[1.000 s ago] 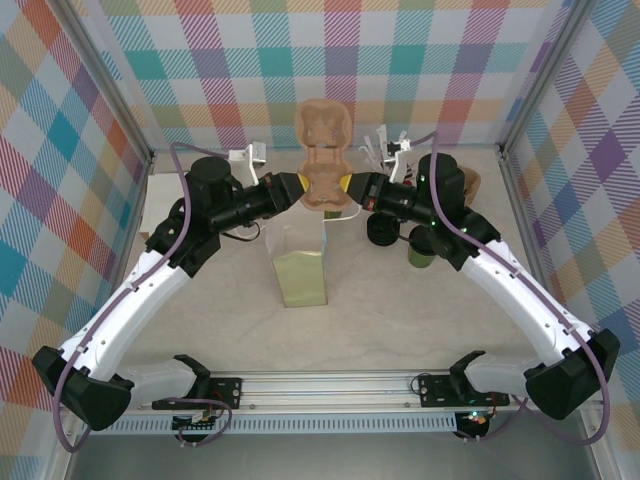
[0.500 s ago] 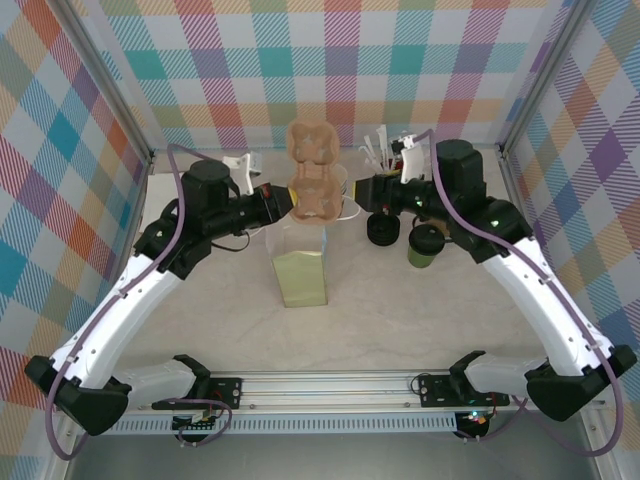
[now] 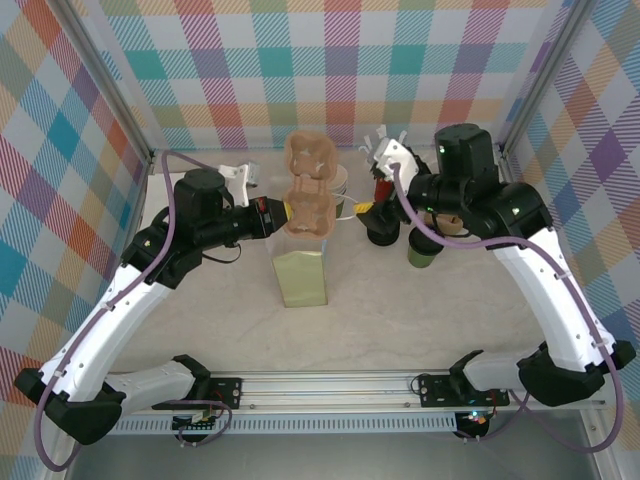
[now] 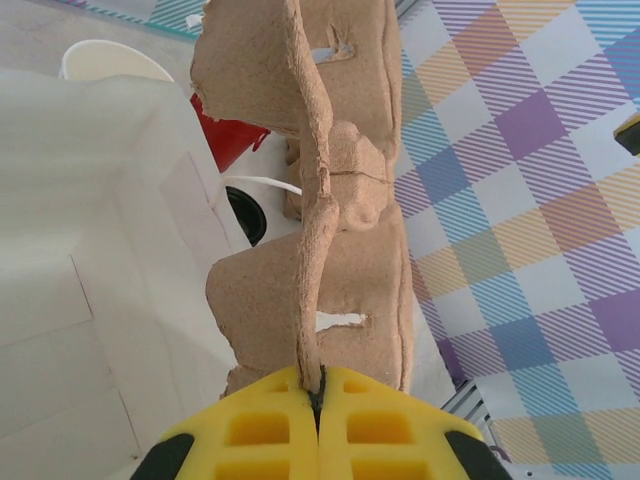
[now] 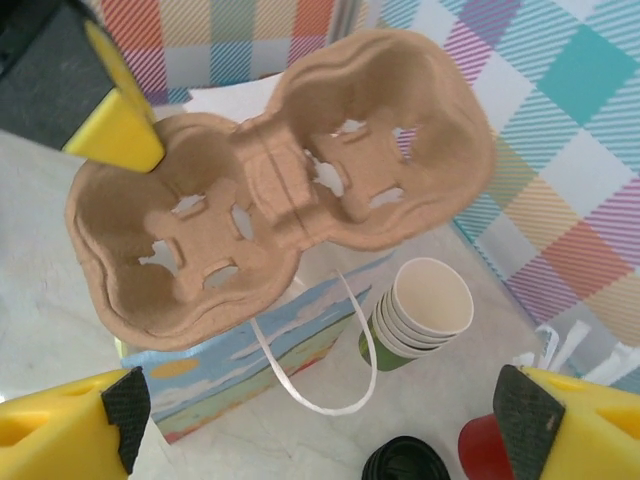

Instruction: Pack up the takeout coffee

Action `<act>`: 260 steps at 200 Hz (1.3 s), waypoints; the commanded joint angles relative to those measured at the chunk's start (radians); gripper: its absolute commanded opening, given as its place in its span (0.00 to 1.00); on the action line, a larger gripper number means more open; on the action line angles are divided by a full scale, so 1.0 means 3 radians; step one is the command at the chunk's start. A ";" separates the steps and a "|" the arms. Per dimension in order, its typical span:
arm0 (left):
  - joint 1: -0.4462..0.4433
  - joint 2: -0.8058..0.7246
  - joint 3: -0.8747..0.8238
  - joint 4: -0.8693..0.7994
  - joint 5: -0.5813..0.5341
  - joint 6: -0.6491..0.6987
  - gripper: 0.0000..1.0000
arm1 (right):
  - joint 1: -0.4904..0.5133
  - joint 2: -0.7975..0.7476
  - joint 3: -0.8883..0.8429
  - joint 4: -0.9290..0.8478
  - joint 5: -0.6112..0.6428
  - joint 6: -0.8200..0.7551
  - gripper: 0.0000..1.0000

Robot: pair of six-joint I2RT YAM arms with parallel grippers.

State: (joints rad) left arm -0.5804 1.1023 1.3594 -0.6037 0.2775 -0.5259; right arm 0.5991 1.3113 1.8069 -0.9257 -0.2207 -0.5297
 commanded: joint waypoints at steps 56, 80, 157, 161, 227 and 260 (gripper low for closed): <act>-0.0085 -0.0003 0.0077 0.0046 -0.0020 0.0090 0.00 | 0.0569 0.0652 0.0755 -0.0230 0.0580 -0.1132 0.96; -0.0090 -0.0005 0.0070 0.0059 -0.0031 0.0083 0.00 | 0.0693 0.0996 0.1167 -0.0443 0.0796 -0.1060 0.91; -0.0095 -0.0016 0.0050 0.0105 -0.0046 0.0071 0.00 | 0.0800 0.1617 0.1745 -0.0792 0.0874 -0.0876 0.77; -0.0095 -0.0016 0.0048 0.0105 -0.0047 0.0073 0.00 | 0.0797 0.1632 0.1757 -0.0792 0.0878 -0.0864 0.75; -0.0095 -0.0017 0.0038 0.0114 -0.0040 0.0076 0.00 | 0.0800 0.1775 0.1853 -0.0843 0.1000 -0.0847 0.57; -0.0095 -0.0015 0.0043 0.0115 -0.0044 0.0081 0.00 | 0.0801 0.1810 0.1861 -0.0849 0.1026 -0.0847 0.52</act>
State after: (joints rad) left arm -0.5953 1.1038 1.3594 -0.5999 0.2676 -0.5251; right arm 0.8330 1.8343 2.3390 -1.1622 0.0765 -0.7933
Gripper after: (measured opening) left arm 0.042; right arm 0.527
